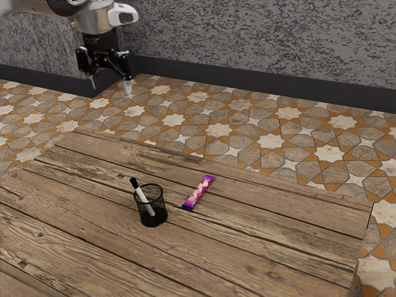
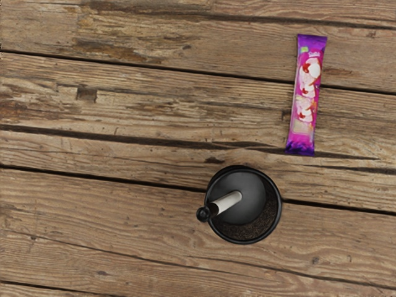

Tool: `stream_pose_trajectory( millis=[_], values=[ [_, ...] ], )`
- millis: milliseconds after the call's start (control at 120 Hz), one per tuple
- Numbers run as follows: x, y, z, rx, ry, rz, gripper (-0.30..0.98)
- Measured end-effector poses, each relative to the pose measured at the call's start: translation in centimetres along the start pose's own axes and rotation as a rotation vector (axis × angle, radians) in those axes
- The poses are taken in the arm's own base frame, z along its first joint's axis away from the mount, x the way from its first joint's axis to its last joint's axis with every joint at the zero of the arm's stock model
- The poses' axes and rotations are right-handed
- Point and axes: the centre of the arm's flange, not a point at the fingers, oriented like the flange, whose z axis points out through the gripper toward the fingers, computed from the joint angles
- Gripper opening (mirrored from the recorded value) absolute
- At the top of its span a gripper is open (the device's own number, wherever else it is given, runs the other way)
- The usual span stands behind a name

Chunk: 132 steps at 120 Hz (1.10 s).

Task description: Take the marker out of the pen holder and place it to the left of the pen holder.

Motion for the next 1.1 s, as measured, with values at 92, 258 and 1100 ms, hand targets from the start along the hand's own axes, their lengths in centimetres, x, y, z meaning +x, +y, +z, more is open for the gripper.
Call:
stream_pose_trajectory(
  millis=[92,258,1100],
  values=[
    [0.1,0.1,0.3,0.012,0.003,0.010,0.69],
    [0.7,0.0,4.9,0.015,-0.050,0.017,0.69],
    [0.1,-2.7,26.0,-0.215,-0.106,-0.176,0.69]
  ],
)
